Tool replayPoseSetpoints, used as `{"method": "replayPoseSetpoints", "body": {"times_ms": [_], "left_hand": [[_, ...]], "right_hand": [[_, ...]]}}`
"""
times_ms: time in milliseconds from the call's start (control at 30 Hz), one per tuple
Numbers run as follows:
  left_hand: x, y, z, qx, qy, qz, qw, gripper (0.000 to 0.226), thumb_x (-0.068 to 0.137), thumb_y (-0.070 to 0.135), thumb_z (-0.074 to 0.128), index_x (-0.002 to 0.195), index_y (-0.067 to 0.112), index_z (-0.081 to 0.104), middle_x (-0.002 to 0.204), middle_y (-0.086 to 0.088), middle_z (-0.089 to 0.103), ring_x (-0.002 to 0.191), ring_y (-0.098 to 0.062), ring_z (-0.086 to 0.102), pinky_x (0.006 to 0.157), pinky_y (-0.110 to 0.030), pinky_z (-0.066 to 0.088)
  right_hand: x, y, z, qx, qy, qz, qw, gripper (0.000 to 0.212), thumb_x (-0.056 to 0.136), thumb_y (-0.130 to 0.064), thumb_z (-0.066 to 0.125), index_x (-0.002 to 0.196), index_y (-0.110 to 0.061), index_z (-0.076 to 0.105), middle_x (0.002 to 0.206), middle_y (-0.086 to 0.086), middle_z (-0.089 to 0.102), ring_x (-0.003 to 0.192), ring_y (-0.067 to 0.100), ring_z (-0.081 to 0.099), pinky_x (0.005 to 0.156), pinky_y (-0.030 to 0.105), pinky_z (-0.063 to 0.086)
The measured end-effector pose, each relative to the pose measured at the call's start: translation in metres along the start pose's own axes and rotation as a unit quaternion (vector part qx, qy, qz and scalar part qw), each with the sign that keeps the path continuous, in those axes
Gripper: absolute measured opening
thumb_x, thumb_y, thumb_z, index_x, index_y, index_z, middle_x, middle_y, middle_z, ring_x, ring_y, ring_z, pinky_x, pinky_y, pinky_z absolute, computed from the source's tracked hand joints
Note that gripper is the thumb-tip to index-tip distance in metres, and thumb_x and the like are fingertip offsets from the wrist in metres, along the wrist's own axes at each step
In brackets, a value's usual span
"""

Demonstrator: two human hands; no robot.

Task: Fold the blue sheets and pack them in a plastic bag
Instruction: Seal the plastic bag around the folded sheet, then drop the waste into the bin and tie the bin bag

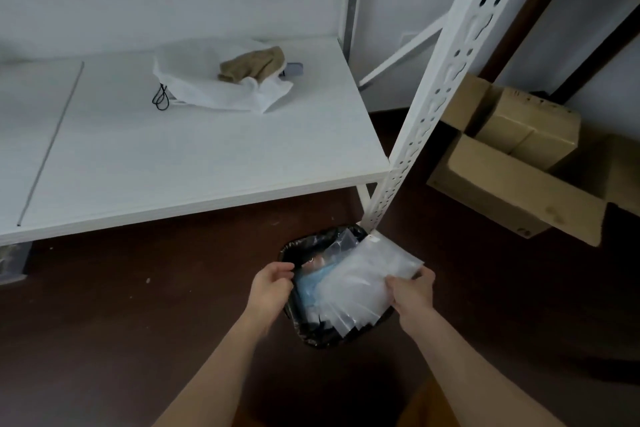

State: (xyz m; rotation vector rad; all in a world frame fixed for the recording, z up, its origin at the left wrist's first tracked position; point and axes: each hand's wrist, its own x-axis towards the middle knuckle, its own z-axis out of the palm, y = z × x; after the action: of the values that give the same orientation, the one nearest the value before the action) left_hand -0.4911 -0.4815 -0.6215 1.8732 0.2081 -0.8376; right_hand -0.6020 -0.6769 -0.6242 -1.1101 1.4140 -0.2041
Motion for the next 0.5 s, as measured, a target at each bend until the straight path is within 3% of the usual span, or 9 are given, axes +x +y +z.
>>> {"method": "replayPoseSetpoints", "body": {"times_ms": [67,167,267,367,500], "left_hand": [[0.021,-0.02,0.01,0.074,0.033,0.096,0.992,0.036,0.084,-0.011,0.044,0.102,0.015,0.063,0.104,-0.006,0.063,0.094,-0.022,0.061,0.071,-0.021,0.046],[0.05,-0.041,0.029,0.156,0.042,0.216,0.963,0.036,0.084,-0.01,0.044,0.094,0.014,0.068,0.094,0.005,0.063,0.082,-0.008,0.059,0.065,-0.006,0.041],[0.071,-0.056,0.049,0.186,-0.022,0.242,0.952,0.04,0.082,-0.011,0.044,0.096,0.02,0.066,0.098,0.006,0.063,0.082,-0.007,0.058,0.061,-0.006,0.043],[0.08,-0.078,0.067,0.206,-0.052,0.25,0.945,0.043,0.08,-0.011,0.046,0.099,0.021,0.067,0.104,0.004,0.059,0.081,-0.012,0.059,0.06,-0.006,0.041],[0.061,-0.086,0.07,0.283,-0.09,0.273,0.915,0.043,0.081,-0.007,0.045,0.11,0.016,0.068,0.119,0.003,0.057,0.106,0.0,0.048,0.08,0.005,0.031]], "right_hand": [[0.022,0.024,0.016,-0.03,-0.035,-0.048,0.998,0.052,0.082,0.004,0.054,0.121,-0.025,0.034,0.102,0.001,0.055,0.088,0.017,0.058,0.072,0.036,0.054],[0.054,0.056,0.042,-0.081,-0.097,-0.134,0.983,0.052,0.082,-0.001,0.056,0.115,-0.034,0.033,0.104,-0.001,0.06,0.09,0.017,0.062,0.079,0.04,0.056],[0.077,0.075,0.059,-0.112,-0.132,-0.201,0.964,0.057,0.083,-0.002,0.062,0.121,-0.033,0.033,0.109,0.001,0.062,0.095,0.016,0.063,0.083,0.034,0.055],[0.091,0.091,0.062,-0.121,-0.146,-0.232,0.954,0.067,0.083,-0.009,0.068,0.132,-0.032,0.028,0.118,0.002,0.06,0.102,0.019,0.063,0.088,0.039,0.055],[0.075,0.091,0.043,-0.163,-0.161,-0.233,0.945,0.076,0.086,-0.017,0.069,0.141,-0.028,0.018,0.117,-0.001,0.06,0.1,0.014,0.062,0.075,0.023,0.049]]}}
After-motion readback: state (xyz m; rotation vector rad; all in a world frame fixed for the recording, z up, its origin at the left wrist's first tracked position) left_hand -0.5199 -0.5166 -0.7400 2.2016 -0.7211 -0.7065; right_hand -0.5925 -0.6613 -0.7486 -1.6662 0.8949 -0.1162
